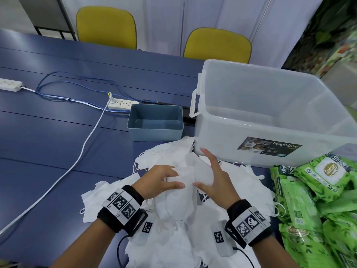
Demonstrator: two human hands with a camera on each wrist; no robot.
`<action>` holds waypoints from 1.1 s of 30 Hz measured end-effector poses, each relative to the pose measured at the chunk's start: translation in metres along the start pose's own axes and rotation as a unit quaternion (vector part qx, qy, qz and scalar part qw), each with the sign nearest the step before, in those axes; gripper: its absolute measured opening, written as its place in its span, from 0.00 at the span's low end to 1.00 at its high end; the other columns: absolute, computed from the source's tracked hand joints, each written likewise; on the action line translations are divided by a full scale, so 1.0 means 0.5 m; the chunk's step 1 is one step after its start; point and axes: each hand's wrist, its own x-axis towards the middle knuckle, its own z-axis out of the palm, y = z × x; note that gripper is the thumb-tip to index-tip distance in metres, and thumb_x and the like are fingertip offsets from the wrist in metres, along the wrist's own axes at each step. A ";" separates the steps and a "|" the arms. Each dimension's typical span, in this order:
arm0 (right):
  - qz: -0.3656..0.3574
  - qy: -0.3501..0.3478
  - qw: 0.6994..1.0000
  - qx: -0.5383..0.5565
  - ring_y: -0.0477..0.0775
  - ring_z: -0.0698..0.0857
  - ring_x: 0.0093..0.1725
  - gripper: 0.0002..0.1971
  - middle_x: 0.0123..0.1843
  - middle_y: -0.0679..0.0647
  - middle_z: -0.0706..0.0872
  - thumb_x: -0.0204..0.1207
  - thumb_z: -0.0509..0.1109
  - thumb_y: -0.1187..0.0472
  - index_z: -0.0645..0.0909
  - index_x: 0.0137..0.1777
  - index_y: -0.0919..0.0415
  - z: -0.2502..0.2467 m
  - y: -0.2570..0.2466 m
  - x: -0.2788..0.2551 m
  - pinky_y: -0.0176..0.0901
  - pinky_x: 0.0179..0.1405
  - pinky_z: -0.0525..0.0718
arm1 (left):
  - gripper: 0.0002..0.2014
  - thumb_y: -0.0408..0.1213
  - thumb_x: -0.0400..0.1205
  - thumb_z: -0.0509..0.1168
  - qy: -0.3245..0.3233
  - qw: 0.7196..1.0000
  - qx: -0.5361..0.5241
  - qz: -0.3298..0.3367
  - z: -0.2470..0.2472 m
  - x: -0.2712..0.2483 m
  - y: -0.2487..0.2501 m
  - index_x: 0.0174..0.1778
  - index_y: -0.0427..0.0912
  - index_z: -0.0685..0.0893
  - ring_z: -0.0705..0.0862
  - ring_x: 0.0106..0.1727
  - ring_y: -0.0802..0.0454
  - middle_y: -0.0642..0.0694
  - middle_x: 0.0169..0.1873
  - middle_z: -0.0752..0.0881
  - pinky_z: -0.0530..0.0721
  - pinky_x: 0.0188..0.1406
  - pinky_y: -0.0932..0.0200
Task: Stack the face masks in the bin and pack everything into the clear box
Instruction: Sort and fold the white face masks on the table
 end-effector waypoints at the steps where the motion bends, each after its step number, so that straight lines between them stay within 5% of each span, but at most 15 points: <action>1: -0.017 -0.007 1.000 -0.013 0.45 0.83 0.46 0.40 0.64 0.29 0.76 0.74 0.73 0.65 0.58 0.73 0.26 0.000 0.006 0.000 0.22 0.47 0.76 | 0.08 0.43 0.76 0.73 -0.001 1.000 0.000 0.001 0.000 -0.001 0.003 0.36 0.44 0.89 0.81 0.42 0.67 0.69 0.32 0.84 0.74 0.47 0.73; 4: -0.048 -0.007 0.997 -0.061 0.39 0.82 0.55 0.24 0.60 0.32 0.83 0.80 0.64 0.67 0.76 0.66 0.36 -0.005 0.024 -0.001 0.34 0.57 0.76 | 0.07 0.43 0.76 0.73 0.010 1.000 -0.016 -0.004 -0.003 -0.003 -0.001 0.37 0.44 0.90 0.81 0.40 0.66 0.67 0.33 0.85 0.74 0.44 0.73; 7: -0.013 0.022 0.999 0.028 0.35 0.83 0.55 0.15 0.54 0.36 0.88 0.83 0.61 0.68 0.85 0.53 0.49 -0.006 0.028 -0.004 0.30 0.57 0.75 | 0.07 0.45 0.75 0.73 0.015 0.999 -0.020 -0.023 0.000 -0.006 -0.005 0.35 0.48 0.89 0.80 0.36 0.62 0.62 0.32 0.84 0.74 0.39 0.69; 12: 0.043 0.024 0.995 0.082 0.31 0.84 0.46 0.04 0.41 0.34 0.89 0.75 0.74 0.53 0.86 0.40 0.49 -0.005 0.012 -0.003 0.26 0.46 0.75 | 0.13 0.47 0.74 0.74 0.074 0.994 -0.069 -0.042 0.007 -0.001 -0.005 0.36 0.39 0.90 0.83 0.39 0.50 0.46 0.36 0.87 0.79 0.46 0.55; 15: 0.042 0.027 0.998 0.033 0.39 0.78 0.33 0.15 0.30 0.41 0.82 0.67 0.80 0.48 0.77 0.29 0.49 -0.001 0.023 -0.003 0.33 0.36 0.74 | 0.15 0.48 0.74 0.73 0.105 0.990 -0.082 -0.054 0.010 0.002 0.001 0.33 0.38 0.89 0.81 0.35 0.55 0.45 0.34 0.86 0.77 0.41 0.59; 19: 0.041 0.061 0.994 0.079 0.45 0.71 0.32 0.19 0.29 0.47 0.74 0.71 0.78 0.52 0.72 0.27 0.55 -0.013 0.035 0.005 0.39 0.35 0.67 | 0.18 0.45 0.80 0.66 0.180 0.971 -0.138 -0.078 0.014 0.004 0.000 0.26 0.39 0.85 0.76 0.32 0.62 0.50 0.27 0.83 0.72 0.39 0.66; 22: 0.062 0.156 0.971 0.173 0.41 0.69 0.29 0.20 0.24 0.42 0.71 0.76 0.73 0.59 0.70 0.26 0.58 -0.023 0.037 0.012 0.37 0.34 0.68 | 0.17 0.40 0.85 0.61 0.250 0.935 -0.223 -0.114 0.022 0.002 -0.007 0.36 0.42 0.91 0.82 0.43 0.70 0.48 0.42 0.91 0.73 0.45 0.80; 25: 0.080 0.222 0.936 0.260 0.41 0.69 0.26 0.19 0.22 0.41 0.72 0.78 0.71 0.61 0.73 0.25 0.60 -0.019 0.033 0.016 0.32 0.29 0.69 | 0.15 0.51 0.82 0.64 0.278 0.933 -0.210 -0.094 0.042 0.000 -0.004 0.42 0.47 0.91 0.82 0.52 0.62 0.47 0.46 0.89 0.71 0.54 0.80; 29: 0.061 0.271 0.919 0.279 0.40 0.66 0.24 0.21 0.19 0.42 0.68 0.75 0.74 0.62 0.73 0.21 0.60 -0.009 0.019 0.018 0.29 0.28 0.67 | 0.17 0.59 0.77 0.58 0.301 0.943 -0.113 -0.081 0.065 0.009 -0.009 0.46 0.54 0.87 0.76 0.69 0.55 0.59 0.50 0.88 0.57 0.60 0.88; 33: 0.067 0.251 0.923 0.283 0.39 0.75 0.26 0.19 0.21 0.40 0.77 0.68 0.80 0.61 0.79 0.18 0.53 0.009 0.007 0.021 0.26 0.34 0.74 | 0.24 0.67 0.75 0.54 0.280 0.950 -0.119 -0.071 0.072 0.016 -0.007 0.42 0.52 0.85 0.78 0.64 0.52 0.51 0.46 0.86 0.60 0.60 0.85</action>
